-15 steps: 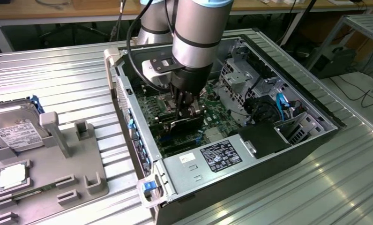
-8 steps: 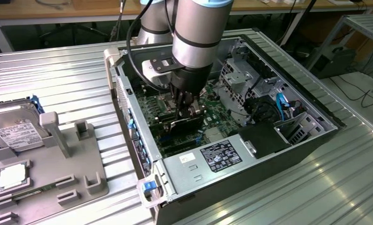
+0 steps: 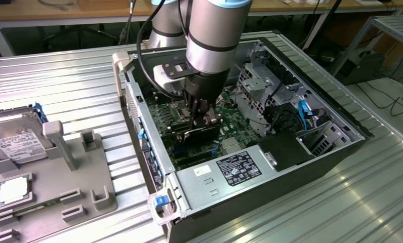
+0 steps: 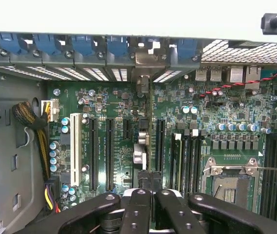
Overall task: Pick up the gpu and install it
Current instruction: 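Press down on the gpu until it lock into place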
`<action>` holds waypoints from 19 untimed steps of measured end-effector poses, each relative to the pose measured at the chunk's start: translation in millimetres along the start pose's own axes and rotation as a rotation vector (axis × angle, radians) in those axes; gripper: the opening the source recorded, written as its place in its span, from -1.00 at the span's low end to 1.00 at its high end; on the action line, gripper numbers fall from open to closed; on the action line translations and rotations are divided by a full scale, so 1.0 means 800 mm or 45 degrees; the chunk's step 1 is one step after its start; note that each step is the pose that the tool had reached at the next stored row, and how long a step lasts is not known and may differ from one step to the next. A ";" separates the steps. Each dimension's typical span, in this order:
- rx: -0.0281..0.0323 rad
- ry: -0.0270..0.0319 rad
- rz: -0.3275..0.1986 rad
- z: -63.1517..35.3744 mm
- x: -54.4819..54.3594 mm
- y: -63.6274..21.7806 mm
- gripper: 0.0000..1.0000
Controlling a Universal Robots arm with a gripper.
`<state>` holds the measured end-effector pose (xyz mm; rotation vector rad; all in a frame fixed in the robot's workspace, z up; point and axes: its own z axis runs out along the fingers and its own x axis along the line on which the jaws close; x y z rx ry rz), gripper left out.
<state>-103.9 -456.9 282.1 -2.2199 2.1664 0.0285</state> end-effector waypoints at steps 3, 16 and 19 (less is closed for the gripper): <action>-0.0001 0.0004 0.000 0.000 -0.001 0.005 -0.79; 0.0000 0.0000 0.000 0.001 -0.001 0.037 -0.79; 0.0000 0.0000 0.000 0.001 -0.001 0.037 -0.79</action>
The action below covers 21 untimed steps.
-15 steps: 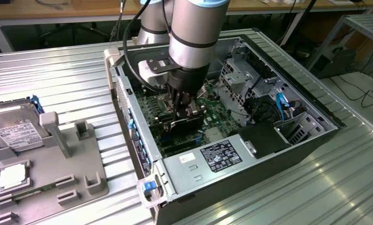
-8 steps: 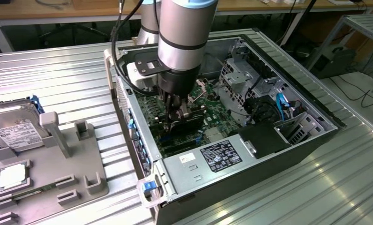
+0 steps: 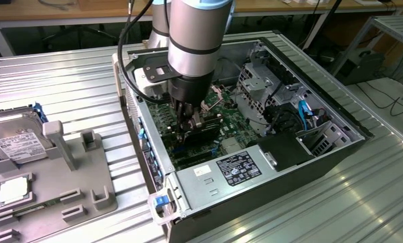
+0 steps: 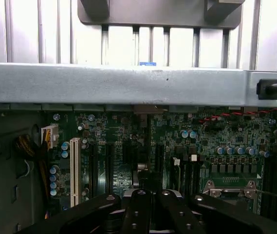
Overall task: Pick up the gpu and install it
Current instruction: 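Press down on the gpu until it lock into place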
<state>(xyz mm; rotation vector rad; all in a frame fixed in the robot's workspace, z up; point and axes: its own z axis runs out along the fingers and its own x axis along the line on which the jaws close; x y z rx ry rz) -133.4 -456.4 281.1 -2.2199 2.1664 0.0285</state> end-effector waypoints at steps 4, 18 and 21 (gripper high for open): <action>-0.0006 0.0000 0.000 0.004 0.000 0.001 -0.79; -0.0073 -0.0012 0.000 0.014 0.000 0.002 -0.79; -0.0080 -0.0001 0.000 0.004 0.000 0.002 -0.79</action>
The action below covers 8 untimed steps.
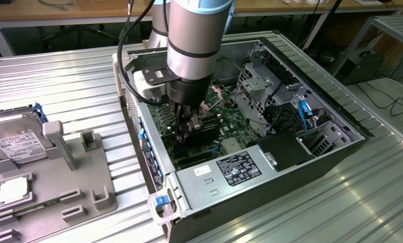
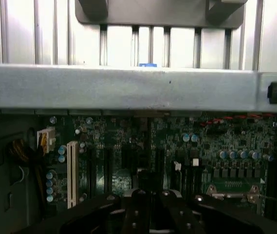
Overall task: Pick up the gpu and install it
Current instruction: 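Press down on the gpu until it lock into place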
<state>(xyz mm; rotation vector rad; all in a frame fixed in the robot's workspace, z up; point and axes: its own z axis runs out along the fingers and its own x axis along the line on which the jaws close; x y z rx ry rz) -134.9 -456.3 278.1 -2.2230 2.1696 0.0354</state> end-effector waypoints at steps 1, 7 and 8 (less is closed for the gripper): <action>0.0001 -0.0002 0.000 -0.003 0.000 0.000 -0.79; 0.0000 0.0000 0.000 -0.006 0.000 0.000 -0.79; 0.0000 0.0000 0.000 -0.006 0.000 0.000 -0.79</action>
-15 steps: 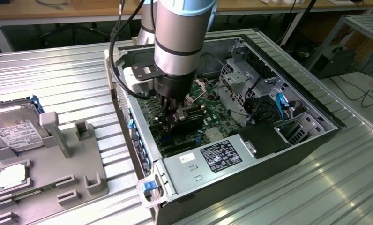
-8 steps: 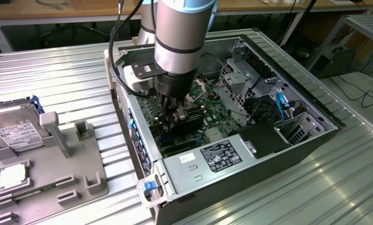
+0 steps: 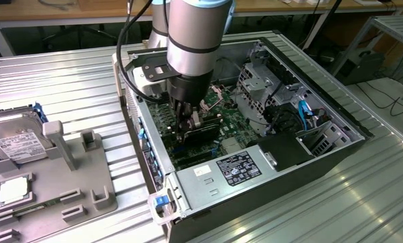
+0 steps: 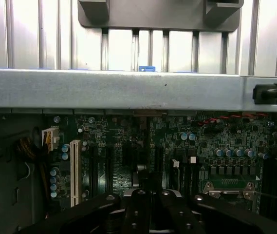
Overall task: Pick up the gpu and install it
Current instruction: 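Press down on the gpu until it lock into place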
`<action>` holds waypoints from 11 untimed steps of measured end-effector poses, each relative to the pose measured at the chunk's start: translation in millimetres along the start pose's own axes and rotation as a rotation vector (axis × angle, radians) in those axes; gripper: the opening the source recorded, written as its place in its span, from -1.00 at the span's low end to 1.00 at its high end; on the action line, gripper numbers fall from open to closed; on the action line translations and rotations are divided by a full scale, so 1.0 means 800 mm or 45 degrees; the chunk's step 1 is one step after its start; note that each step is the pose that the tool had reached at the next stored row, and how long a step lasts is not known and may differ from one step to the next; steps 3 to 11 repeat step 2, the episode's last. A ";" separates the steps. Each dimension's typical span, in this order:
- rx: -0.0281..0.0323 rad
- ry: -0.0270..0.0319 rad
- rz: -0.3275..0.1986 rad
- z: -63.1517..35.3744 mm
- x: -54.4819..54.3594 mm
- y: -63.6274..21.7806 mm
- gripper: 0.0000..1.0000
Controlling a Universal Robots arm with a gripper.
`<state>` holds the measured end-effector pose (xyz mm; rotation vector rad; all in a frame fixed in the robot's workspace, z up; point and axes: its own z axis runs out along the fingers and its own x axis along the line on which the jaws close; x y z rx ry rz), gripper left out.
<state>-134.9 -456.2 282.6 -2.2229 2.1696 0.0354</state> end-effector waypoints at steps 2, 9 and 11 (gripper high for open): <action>0.0000 0.0000 0.000 0.000 0.000 0.000 -0.79; 0.0000 0.0000 0.000 0.000 0.000 0.000 -0.79; 0.0000 0.0000 0.000 0.000 0.000 0.000 -0.79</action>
